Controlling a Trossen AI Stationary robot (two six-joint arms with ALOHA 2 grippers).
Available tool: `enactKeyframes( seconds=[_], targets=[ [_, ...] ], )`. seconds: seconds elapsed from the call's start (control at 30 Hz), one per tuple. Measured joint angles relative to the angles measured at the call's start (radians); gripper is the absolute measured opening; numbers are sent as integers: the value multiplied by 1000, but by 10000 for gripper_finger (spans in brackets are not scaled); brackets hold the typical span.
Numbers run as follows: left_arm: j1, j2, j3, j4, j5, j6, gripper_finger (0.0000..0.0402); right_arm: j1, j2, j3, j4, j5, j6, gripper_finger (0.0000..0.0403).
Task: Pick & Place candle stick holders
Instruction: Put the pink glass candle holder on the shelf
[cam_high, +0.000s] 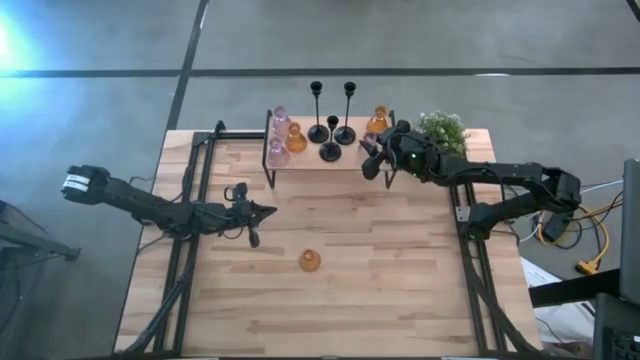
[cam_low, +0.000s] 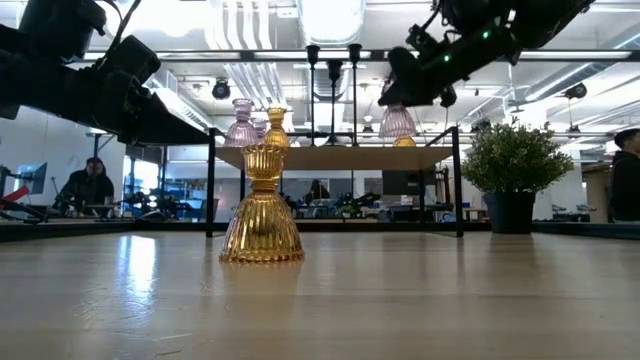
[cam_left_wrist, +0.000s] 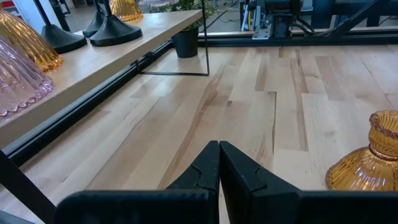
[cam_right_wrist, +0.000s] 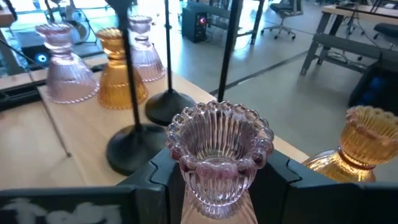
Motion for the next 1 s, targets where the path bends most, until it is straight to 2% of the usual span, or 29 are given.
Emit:
enactKeyframes(
  seconds=[0.43,1.0],
  targets=[
    [0,0,0,0,0,0,14,-56,66,-105,224,11,3,123],
    [0,0,0,0,0,0,14,-103,115,-104,286,9,36,123]
  ],
)
